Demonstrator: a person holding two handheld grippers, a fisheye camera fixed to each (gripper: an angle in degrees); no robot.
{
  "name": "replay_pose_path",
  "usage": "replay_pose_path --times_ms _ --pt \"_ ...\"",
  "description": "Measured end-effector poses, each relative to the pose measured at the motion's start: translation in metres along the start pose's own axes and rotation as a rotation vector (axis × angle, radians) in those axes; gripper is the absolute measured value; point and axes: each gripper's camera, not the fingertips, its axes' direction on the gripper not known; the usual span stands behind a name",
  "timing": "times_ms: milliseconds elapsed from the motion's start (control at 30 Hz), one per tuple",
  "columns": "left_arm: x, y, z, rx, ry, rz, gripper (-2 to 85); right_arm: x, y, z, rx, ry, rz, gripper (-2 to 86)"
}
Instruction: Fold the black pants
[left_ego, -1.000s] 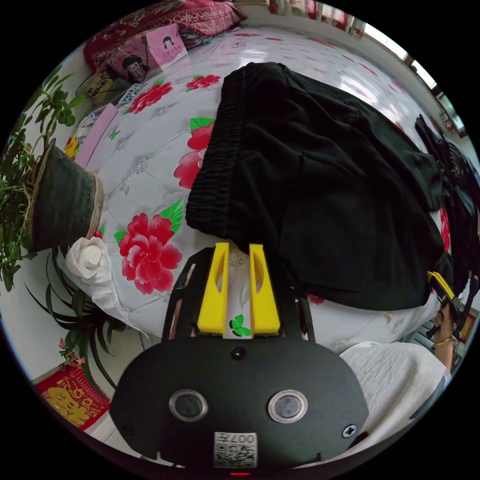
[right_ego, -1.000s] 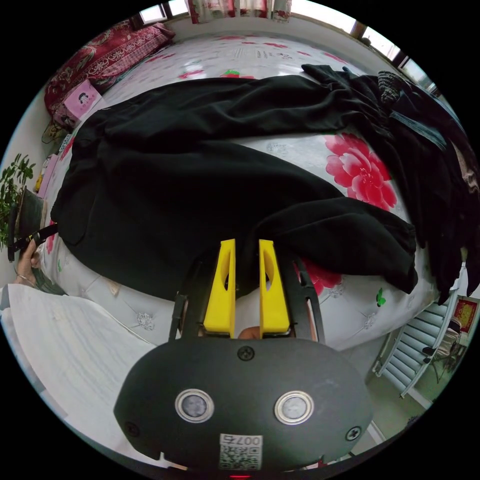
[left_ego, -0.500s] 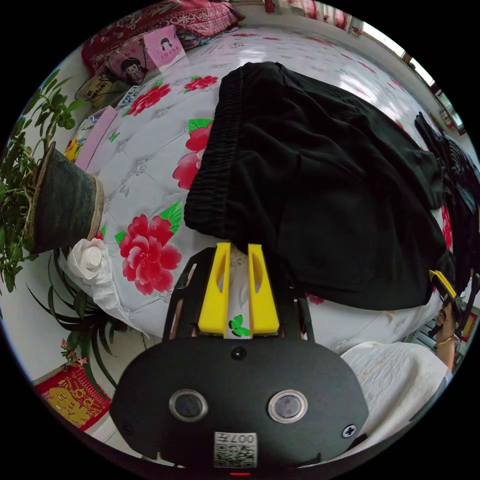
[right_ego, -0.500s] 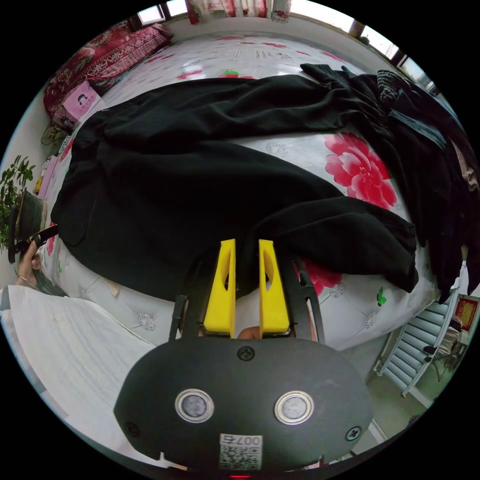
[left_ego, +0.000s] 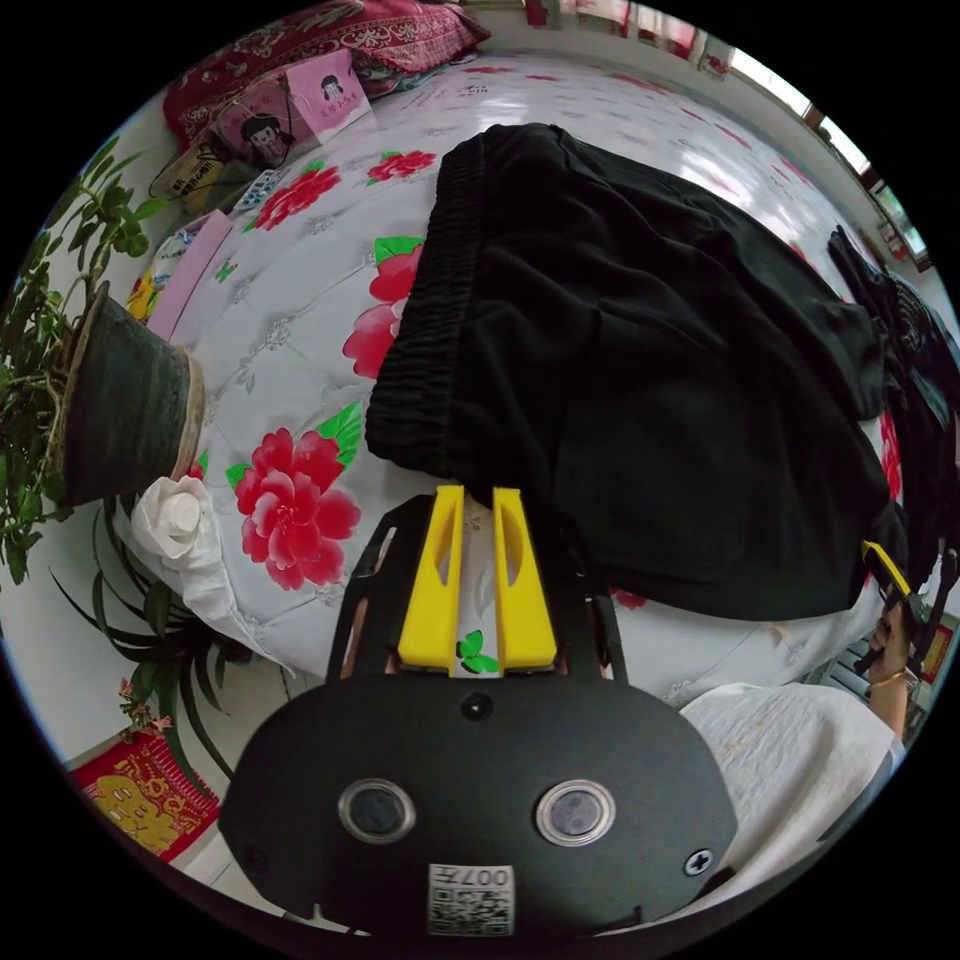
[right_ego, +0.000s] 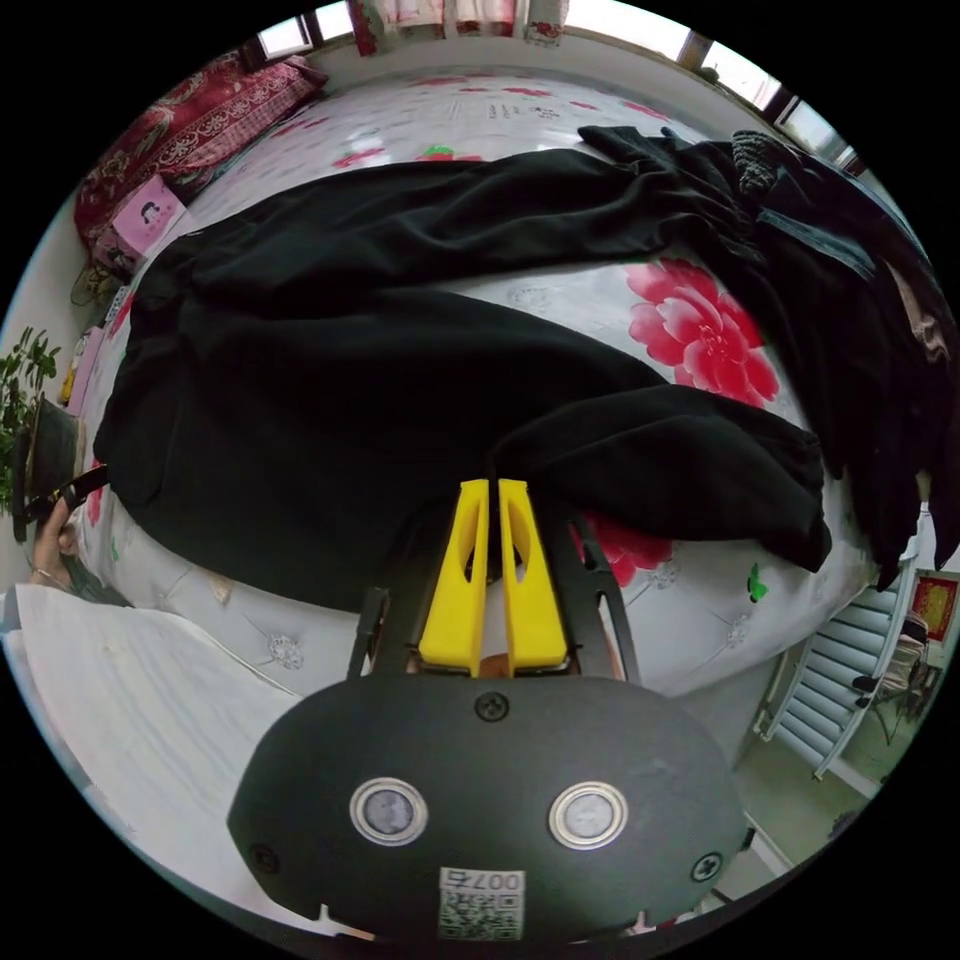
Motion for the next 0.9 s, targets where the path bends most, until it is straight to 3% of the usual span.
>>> replay_pose_path --times_ms 300,633,800,900 --pt "-0.007 0.003 0.002 0.002 0.013 0.006 -0.5 0.05 0.032 -0.024 0.057 -0.141 0.101 -0.1" --pt "-0.077 0.028 -0.027 0.069 0.113 -0.089 -0.9 0.127 0.086 -0.055 0.144 -0.308 0.225 2.6" --pt "-0.115 0.036 -0.051 0.109 0.074 -0.151 -1.0 0.223 0.121 -0.075 0.273 -0.205 0.583 5.7" --pt "-0.124 0.039 -0.049 0.086 0.094 -0.18 -1.0 0.251 0.12 -0.073 0.282 -0.226 0.652 7.1"
